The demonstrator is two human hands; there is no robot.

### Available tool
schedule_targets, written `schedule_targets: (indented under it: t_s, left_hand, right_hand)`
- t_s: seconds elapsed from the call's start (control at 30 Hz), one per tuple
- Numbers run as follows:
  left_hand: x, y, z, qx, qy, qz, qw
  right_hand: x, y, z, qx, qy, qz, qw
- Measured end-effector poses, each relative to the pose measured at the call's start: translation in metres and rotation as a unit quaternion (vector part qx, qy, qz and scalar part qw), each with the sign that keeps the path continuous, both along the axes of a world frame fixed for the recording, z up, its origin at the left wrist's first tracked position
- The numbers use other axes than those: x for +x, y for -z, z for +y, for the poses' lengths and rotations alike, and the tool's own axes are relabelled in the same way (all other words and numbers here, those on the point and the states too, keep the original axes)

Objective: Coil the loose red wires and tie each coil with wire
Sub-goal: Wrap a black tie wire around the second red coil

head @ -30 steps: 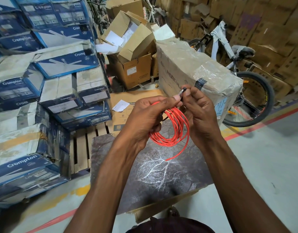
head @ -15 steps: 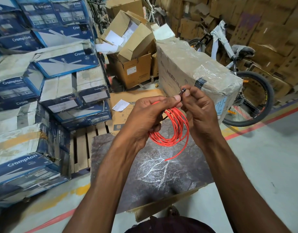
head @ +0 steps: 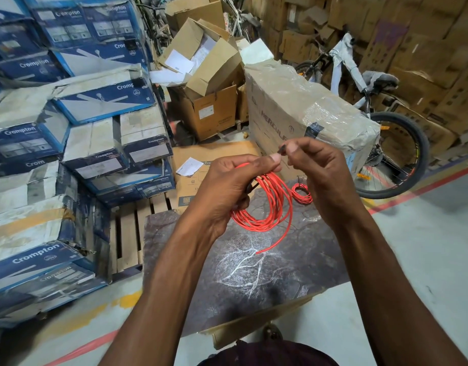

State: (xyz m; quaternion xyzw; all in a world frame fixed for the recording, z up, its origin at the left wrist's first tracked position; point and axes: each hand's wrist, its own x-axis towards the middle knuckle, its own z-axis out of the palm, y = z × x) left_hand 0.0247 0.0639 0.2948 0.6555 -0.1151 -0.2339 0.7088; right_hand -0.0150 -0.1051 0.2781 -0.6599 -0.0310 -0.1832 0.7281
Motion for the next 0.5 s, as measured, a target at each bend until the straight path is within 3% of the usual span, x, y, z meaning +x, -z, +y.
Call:
schedule_targets:
  t_s: [0.5]
  left_hand:
    - [-0.004,0.015,-0.004,-0.02,-0.045,0.044,0.998]
  right_hand:
    - [0.005,-0.016,-0.009,-0.089,0.001,0.081,0.993]
